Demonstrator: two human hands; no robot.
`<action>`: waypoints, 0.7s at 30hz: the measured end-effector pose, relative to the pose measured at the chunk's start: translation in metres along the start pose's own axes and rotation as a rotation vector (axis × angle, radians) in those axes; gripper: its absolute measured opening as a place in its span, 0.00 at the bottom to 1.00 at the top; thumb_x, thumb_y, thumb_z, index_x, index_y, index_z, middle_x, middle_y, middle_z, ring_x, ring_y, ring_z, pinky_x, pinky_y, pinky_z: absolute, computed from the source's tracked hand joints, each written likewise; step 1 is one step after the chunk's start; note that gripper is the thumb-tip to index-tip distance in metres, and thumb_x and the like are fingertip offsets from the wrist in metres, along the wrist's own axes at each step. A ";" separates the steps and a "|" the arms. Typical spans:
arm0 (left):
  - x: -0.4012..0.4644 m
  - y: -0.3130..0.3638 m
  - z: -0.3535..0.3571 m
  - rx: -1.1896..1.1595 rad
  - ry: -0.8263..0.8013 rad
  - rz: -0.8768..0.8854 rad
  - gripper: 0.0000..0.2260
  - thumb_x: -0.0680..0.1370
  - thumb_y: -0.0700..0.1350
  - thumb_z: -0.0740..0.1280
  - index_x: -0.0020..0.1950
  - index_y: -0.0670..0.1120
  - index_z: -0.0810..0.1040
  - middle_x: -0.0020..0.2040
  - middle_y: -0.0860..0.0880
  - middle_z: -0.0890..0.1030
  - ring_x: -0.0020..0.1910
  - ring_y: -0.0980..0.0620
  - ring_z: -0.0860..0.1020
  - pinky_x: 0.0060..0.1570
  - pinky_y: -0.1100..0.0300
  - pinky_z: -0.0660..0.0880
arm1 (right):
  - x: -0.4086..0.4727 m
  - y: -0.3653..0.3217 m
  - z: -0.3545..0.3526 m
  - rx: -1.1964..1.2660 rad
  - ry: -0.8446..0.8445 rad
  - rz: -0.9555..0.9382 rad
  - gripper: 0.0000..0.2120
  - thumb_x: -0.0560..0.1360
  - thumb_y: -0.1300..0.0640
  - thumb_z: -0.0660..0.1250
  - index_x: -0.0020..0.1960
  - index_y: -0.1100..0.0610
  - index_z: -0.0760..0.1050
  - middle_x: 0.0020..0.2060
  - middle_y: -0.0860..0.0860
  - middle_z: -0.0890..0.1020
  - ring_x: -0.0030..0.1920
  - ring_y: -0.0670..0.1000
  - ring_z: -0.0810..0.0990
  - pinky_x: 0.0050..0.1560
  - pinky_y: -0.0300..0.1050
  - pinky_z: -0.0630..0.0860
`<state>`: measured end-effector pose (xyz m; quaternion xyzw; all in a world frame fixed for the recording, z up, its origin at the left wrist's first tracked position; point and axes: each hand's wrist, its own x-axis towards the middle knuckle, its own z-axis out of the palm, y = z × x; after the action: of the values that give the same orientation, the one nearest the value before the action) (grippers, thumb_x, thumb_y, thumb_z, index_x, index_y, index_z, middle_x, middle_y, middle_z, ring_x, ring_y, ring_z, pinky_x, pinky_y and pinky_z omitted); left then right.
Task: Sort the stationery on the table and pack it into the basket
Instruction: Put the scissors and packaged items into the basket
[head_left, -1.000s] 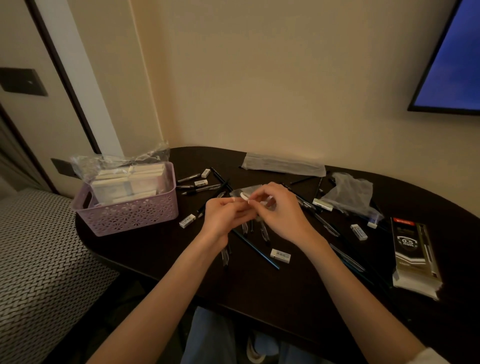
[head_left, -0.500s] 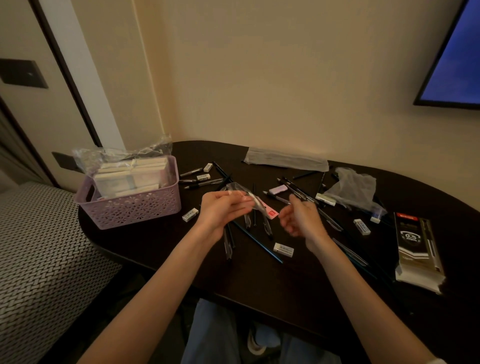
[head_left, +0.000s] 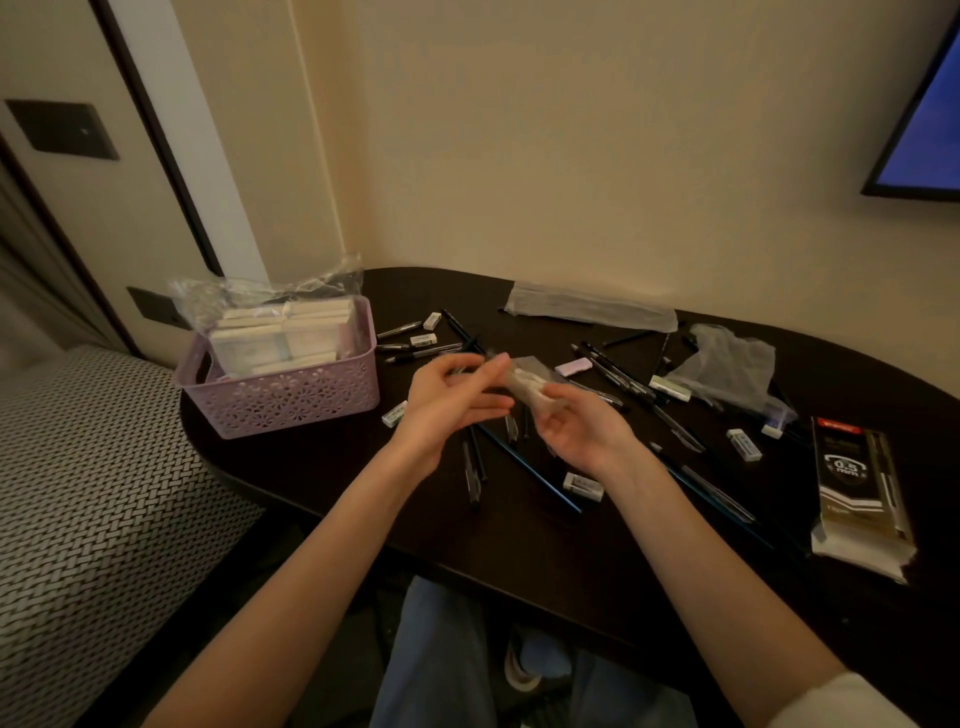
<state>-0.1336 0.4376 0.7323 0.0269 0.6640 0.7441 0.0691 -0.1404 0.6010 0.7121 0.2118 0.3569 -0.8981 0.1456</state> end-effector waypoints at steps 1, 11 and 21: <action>0.001 0.000 -0.005 0.059 0.006 0.057 0.24 0.74 0.47 0.72 0.68 0.45 0.71 0.51 0.43 0.84 0.46 0.46 0.84 0.47 0.54 0.82 | -0.001 -0.002 0.001 -0.038 0.007 -0.043 0.12 0.76 0.66 0.64 0.60 0.61 0.73 0.50 0.60 0.79 0.44 0.50 0.79 0.45 0.40 0.75; 0.004 0.000 -0.018 0.284 -0.112 0.157 0.15 0.74 0.40 0.71 0.61 0.44 0.76 0.56 0.47 0.78 0.45 0.51 0.83 0.44 0.58 0.81 | -0.005 -0.007 0.001 -0.369 -0.070 -0.160 0.10 0.75 0.62 0.68 0.56 0.61 0.78 0.54 0.59 0.83 0.56 0.56 0.81 0.60 0.49 0.75; 0.001 -0.006 -0.026 0.608 0.069 0.482 0.09 0.77 0.37 0.68 0.53 0.49 0.76 0.59 0.47 0.71 0.42 0.55 0.81 0.43 0.66 0.79 | -0.009 0.000 0.004 -0.342 -0.108 -0.157 0.10 0.74 0.64 0.69 0.56 0.61 0.78 0.49 0.57 0.85 0.46 0.51 0.84 0.40 0.38 0.80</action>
<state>-0.1378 0.4133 0.7229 0.1762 0.8308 0.5088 -0.1412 -0.1339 0.5997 0.7190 0.1071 0.5112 -0.8431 0.1276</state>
